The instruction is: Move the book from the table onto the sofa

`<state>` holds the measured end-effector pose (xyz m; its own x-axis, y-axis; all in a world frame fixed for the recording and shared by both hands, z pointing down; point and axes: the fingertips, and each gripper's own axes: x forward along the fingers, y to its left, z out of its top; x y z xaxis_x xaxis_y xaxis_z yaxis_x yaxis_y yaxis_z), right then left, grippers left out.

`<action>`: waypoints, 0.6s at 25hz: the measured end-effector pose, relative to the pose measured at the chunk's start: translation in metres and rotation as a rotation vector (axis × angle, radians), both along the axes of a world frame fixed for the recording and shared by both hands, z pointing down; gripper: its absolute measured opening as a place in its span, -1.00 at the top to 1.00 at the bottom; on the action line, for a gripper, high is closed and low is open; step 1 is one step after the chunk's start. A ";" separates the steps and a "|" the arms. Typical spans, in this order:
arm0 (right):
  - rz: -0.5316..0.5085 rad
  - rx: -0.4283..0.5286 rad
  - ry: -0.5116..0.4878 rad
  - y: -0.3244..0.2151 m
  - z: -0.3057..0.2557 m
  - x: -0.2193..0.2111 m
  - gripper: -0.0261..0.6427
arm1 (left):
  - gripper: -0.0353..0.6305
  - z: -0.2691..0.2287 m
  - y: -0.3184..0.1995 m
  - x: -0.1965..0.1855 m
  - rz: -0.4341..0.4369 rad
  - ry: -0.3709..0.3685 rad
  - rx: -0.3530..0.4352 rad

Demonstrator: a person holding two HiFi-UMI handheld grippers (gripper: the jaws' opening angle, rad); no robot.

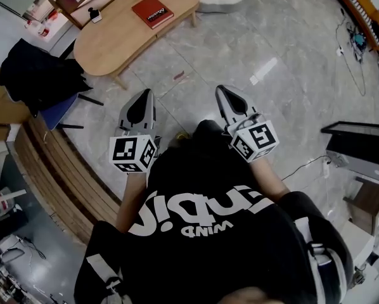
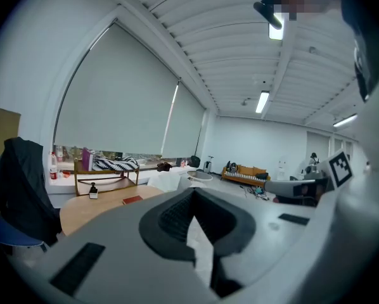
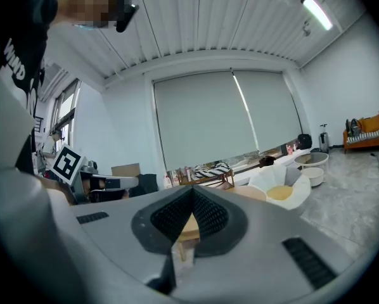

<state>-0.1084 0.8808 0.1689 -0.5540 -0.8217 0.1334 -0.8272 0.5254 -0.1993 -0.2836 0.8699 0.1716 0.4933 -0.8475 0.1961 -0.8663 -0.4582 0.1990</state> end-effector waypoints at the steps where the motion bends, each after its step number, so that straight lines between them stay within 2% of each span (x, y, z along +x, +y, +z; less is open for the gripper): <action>1: 0.007 -0.006 -0.003 -0.002 0.002 0.000 0.92 | 0.88 0.000 -0.002 -0.001 0.003 0.009 -0.005; 6: 0.005 -0.023 -0.001 -0.020 0.010 -0.003 0.93 | 0.88 0.004 -0.020 -0.001 0.017 -0.001 -0.009; 15: -0.009 -0.029 0.004 -0.080 0.016 -0.001 0.93 | 0.88 0.011 -0.074 -0.003 -0.017 0.001 -0.023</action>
